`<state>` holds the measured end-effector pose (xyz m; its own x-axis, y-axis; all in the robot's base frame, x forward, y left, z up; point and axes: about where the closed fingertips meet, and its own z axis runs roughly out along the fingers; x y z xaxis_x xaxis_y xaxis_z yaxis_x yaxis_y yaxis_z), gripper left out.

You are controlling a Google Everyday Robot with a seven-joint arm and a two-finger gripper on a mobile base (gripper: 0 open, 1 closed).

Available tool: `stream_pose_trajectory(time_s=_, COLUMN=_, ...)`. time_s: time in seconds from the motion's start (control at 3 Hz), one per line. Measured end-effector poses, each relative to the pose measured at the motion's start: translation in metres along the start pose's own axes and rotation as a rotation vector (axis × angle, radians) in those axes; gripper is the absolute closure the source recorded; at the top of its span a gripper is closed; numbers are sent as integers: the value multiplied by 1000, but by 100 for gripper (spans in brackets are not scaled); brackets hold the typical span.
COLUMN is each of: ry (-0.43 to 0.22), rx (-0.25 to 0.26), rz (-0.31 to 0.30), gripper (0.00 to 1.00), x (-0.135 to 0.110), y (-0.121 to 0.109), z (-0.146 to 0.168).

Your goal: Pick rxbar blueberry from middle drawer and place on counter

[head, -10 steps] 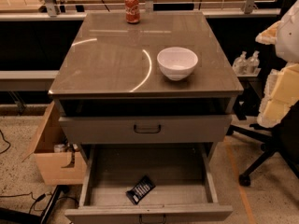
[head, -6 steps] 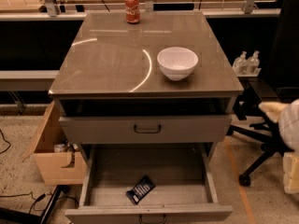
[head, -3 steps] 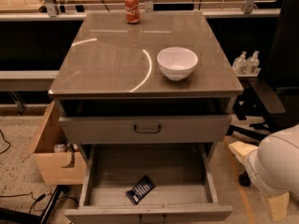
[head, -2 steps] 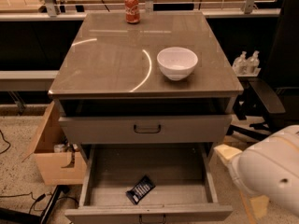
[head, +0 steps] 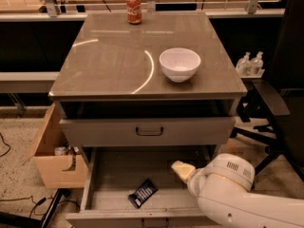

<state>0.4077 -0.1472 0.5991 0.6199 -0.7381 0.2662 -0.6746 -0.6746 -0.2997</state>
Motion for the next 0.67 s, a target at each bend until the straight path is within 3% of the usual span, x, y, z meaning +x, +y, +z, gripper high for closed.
stream_pose_trajectory(time_s=0.33, ry=-1, rx=41, rz=-163, gripper=0, x=-27, y=-32, z=25)
stream_pose_trajectory(time_s=0.67, ry=-2, rx=40, rz=-160, gripper=0, x=-28, y=-31, z=25)
